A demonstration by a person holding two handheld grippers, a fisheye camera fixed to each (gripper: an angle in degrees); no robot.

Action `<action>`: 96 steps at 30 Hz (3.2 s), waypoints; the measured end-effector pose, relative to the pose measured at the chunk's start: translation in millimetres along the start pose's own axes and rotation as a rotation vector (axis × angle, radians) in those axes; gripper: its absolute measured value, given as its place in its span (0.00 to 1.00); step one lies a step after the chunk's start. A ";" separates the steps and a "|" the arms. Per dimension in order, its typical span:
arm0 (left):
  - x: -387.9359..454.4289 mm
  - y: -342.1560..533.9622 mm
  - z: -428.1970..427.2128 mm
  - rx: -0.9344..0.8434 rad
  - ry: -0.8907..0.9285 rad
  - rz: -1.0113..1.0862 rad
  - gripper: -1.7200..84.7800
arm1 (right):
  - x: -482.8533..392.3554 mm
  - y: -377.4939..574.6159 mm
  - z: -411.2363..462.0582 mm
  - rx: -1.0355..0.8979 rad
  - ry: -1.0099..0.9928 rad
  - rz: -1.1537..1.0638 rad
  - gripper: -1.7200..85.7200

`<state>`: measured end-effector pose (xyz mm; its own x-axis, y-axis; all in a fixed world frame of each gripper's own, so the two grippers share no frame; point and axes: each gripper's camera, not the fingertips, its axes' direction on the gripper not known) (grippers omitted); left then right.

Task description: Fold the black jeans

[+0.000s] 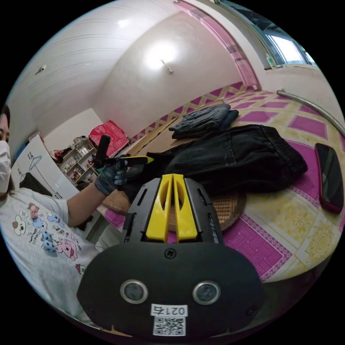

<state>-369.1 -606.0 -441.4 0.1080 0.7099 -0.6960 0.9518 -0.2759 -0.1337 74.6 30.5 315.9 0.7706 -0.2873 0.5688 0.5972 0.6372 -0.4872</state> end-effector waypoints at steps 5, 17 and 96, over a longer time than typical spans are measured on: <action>28.4 -9.0 33.5 -0.037 0.035 0.033 0.05 | 30.9 -2.7 -24.2 0.051 0.075 0.081 0.04; 4.7 41.0 23.3 0.091 0.278 -0.010 0.02 | 159.5 15.6 -92.4 0.275 0.061 0.777 0.17; -404.3 185.3 -151.0 0.109 0.409 -0.531 0.20 | -6.5 -149.5 394.1 -0.412 -0.125 0.152 0.19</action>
<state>-193.0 -846.4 -78.3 -0.2457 0.9493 -0.1963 0.8736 0.1291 -0.4692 -107.4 218.9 646.2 0.8385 -0.1077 0.5342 0.5379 0.3209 -0.7796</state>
